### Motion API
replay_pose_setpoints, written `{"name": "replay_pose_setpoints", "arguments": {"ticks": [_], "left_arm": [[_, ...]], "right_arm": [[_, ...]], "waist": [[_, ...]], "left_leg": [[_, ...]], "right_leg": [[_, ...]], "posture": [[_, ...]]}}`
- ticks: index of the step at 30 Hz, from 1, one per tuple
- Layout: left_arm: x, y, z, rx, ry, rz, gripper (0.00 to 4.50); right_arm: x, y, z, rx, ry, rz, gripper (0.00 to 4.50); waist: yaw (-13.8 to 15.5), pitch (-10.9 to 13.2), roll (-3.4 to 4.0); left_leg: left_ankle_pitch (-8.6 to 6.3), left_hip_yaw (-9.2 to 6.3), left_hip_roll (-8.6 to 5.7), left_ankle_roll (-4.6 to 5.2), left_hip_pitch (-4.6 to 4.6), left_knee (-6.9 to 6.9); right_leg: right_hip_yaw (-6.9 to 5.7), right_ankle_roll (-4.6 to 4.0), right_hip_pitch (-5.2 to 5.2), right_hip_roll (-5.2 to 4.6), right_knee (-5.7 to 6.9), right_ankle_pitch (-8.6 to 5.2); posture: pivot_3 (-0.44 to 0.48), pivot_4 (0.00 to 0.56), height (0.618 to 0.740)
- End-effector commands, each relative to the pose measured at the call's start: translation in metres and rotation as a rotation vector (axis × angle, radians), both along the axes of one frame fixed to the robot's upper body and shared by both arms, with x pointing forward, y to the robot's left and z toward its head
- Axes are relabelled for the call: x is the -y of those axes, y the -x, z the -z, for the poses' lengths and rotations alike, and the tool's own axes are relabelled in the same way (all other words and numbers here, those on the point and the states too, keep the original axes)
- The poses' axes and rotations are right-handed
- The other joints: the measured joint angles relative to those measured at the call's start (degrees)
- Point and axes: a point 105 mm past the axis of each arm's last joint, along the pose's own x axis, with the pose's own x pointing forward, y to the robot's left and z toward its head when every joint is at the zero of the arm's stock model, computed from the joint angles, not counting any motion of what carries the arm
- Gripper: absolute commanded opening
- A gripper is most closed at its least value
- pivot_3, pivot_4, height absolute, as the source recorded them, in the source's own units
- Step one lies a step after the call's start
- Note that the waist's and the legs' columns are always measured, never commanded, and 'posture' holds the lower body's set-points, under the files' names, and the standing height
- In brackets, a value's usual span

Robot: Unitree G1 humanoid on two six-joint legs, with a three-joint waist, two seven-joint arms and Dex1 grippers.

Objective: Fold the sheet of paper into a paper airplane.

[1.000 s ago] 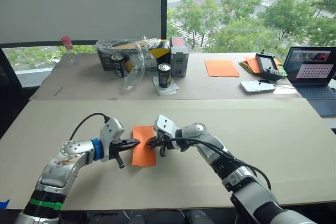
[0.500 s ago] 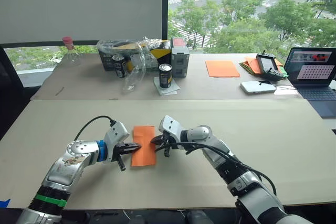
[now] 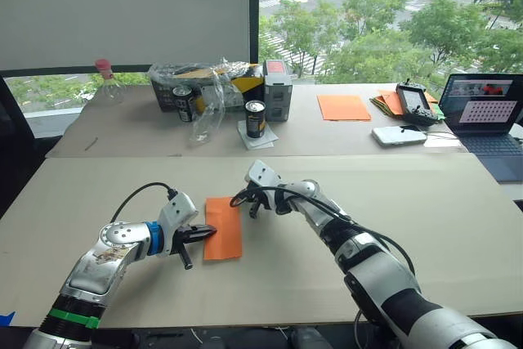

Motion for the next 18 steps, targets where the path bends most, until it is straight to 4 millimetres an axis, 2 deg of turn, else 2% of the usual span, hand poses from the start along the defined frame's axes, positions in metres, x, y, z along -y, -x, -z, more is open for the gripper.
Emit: {"name": "replay_pose_setpoints", "arguments": {"ticks": [1, 4, 7, 9, 14, 18], "left_arm": [[-0.006, 0.004, 0.012, -0.043, -0.033, -0.017, 0.00], [-0.006, 0.003, 0.012, -0.039, -0.032, -0.018, 0.00], [-0.005, 0.004, 0.011, -0.036, -0.028, -0.020, 0.00], [-0.003, 0.004, 0.010, -0.034, -0.013, -0.023, 0.00], [0.003, 0.006, 0.010, -0.032, -0.012, -0.005, 0.00], [0.005, 0.007, 0.010, -0.033, -0.015, 0.007, 0.00]], "right_arm": [[0.007, -0.006, -0.011, 0.043, -0.059, 0.025, 0.02], [0.005, -0.001, -0.032, 0.075, -0.178, -0.032, 0.02], [0.007, 0.002, -0.038, 0.082, -0.239, -0.045, 0.02], [0.005, 0.010, -0.039, 0.048, -0.289, -0.099, 0.02], [-0.004, 0.029, -0.013, -0.019, -0.187, -0.184, 0.02], [-0.011, 0.035, -0.004, -0.043, -0.141, -0.212, 0.02]], "waist": [[0.01, 0.00, 0.00], [0.04, 0.01, 0.01], [-0.01, 0.01, 0.01], [-0.01, 0.01, 0.01], [0.04, 0.01, 0.02], [0.03, 0.02, 0.02]], "left_leg": [[0.00, 0.00, 0.00, 0.00, -0.01, 0.00], [0.00, 0.00, -0.01, 0.00, -0.07, 0.00], [0.00, -0.01, 0.00, 0.00, -0.13, -0.02], [0.00, -0.01, 0.00, 0.00, -0.13, -0.04], [0.00, -0.02, 0.00, 0.00, -0.13, -0.04], [0.00, -0.01, -0.01, 0.00, -0.16, -0.04]], "right_leg": [[0.00, 0.00, -0.01, 0.00, 0.00, 0.00], [0.00, 0.00, -0.06, 0.00, -0.02, 0.00], [0.00, 0.00, -0.12, -0.01, -0.03, 0.00], [0.00, 0.00, -0.13, -0.01, -0.03, 0.00], [0.00, 0.00, -0.11, -0.01, -0.03, 0.00], [0.00, 0.00, -0.14, -0.01, -0.04, 0.00]], "posture": [[0.000, 0.150, 0.730], [0.000, 0.150, 0.730], [0.000, 0.150, 0.730], [0.000, 0.150, 0.730], [0.000, 0.150, 0.730], [0.000, 0.150, 0.730]]}}
